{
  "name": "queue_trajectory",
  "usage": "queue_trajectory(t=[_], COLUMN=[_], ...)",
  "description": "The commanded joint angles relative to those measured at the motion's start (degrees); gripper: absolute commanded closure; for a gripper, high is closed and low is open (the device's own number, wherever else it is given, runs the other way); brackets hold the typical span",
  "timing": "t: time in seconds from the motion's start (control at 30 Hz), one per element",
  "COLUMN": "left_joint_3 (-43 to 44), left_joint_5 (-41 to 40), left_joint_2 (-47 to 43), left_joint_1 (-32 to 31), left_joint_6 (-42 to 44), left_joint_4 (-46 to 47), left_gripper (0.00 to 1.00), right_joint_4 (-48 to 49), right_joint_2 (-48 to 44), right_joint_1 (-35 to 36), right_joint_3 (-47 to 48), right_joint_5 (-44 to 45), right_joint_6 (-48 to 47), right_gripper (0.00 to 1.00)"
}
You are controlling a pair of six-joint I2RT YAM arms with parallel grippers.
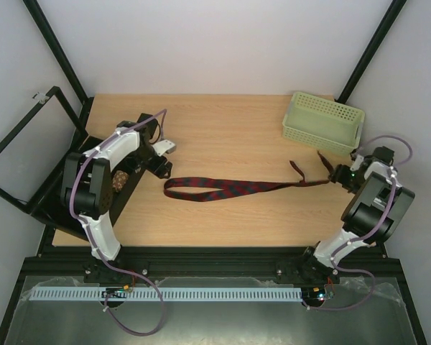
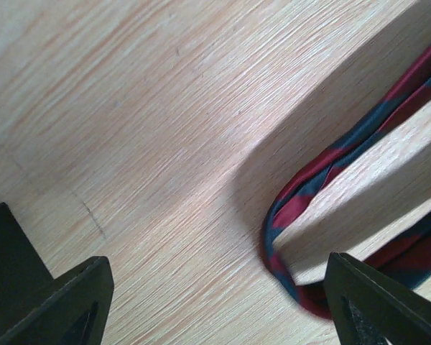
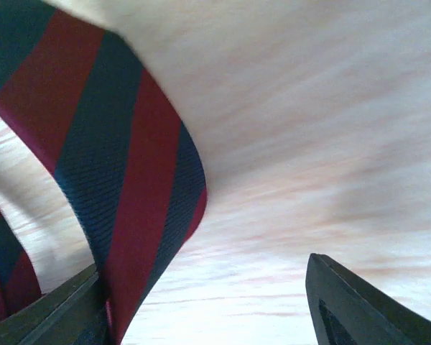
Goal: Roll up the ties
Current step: Adjust the tie at the center of the board.
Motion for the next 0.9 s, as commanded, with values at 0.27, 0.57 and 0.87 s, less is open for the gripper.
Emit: queue_trajectory(t=[0.27,0.57,0.87], left_joint_3=[2.8,0.6,1.1], left_joint_5=[1.6,3.1,5.4], left_joint_2=[-1.6,-2.7,-0.5], left_joint_1=[-1.0,-3.8,-5.2], left_joint_6=[5.6,8.1,6.6], left_joint_4=[-0.6,-1.3,0.4], left_gripper=[0.15,0.15,0.16], right_joint_4=[-13.8,-18.4,-17.5], right_joint_2=[1.3,-0.2,3.8], right_joint_1=[-1.5,-2.2,4.1], right_joint_3=[9.4,13.6,9.0], right_joint_5=[-5.1,-2.7,-1.1], right_joint_6=[-7.9,-15.4,-16.6], right_gripper=[0.29,0.32,0.53])
